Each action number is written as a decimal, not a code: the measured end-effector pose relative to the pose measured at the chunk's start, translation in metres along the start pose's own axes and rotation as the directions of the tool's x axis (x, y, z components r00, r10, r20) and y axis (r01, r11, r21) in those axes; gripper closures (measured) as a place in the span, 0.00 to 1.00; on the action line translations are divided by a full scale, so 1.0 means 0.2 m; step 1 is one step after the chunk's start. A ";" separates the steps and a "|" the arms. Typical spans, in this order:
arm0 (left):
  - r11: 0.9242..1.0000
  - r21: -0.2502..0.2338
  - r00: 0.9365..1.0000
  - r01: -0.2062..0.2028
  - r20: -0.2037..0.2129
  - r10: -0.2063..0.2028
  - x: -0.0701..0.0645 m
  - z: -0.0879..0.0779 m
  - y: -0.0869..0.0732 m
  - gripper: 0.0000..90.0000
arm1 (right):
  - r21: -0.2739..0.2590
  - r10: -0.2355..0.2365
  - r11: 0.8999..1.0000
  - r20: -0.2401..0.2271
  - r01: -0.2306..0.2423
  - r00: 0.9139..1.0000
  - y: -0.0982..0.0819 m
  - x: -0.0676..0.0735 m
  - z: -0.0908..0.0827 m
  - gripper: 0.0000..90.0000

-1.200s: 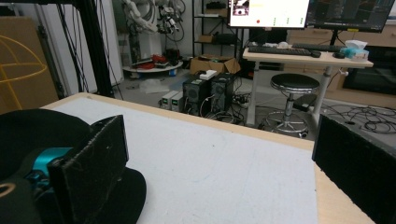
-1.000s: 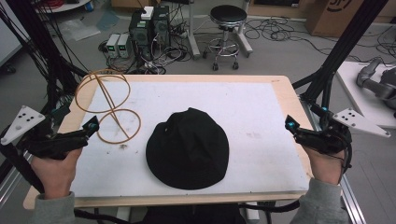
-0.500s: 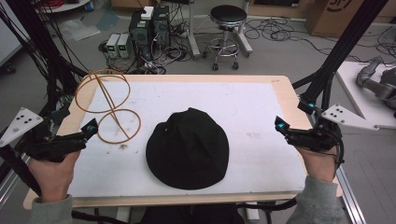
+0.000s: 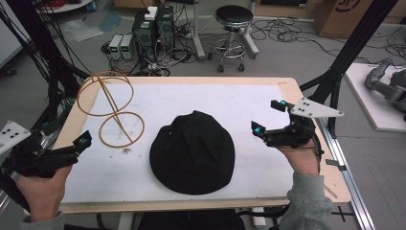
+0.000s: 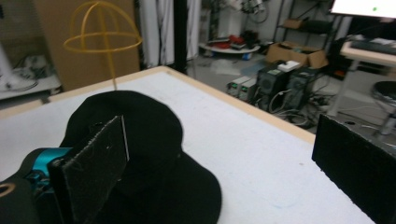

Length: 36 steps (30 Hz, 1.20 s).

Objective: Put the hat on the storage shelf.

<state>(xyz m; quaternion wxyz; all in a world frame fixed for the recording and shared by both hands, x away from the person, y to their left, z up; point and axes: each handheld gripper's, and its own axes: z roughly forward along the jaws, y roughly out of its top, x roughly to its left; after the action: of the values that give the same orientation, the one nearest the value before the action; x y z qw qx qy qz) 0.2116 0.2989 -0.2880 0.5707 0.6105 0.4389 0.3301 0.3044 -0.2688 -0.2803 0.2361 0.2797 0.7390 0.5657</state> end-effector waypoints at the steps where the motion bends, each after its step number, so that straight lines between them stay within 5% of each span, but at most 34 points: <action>1: 1.000 0.000 1.000 0.000 0.000 0.000 0.00 0.00 0.00 0.02 | 0.010 -0.004 1.000 -0.013 0.004 1.000 0.00 0.00 0.02 0.04; 12: 1.000 0.018 1.000 -0.017 0.014 0.016 -0.02 -0.06 -0.03 0.02 | 0.063 -0.038 0.997 -0.131 0.046 0.991 0.01 0.06 0.22 0.04; 28: 0.998 0.058 1.000 -0.025 -0.008 0.026 -0.04 -0.14 -0.10 0.02 | 0.121 -0.097 0.983 -0.309 0.140 0.946 0.02 0.23 0.58 0.04; 36: 0.997 0.071 0.999 -0.028 -0.019 0.029 -0.05 -0.16 -0.12 0.02 | 0.127 -0.121 0.978 -0.307 0.166 0.944 0.01 0.26 0.66 0.08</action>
<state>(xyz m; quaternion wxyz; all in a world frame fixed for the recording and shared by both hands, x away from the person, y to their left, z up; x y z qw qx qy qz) 0.1744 0.3031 -0.3069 0.5396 0.6333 0.4472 0.3284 0.3551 -0.1403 -0.3138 0.1408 0.1536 0.8252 0.5250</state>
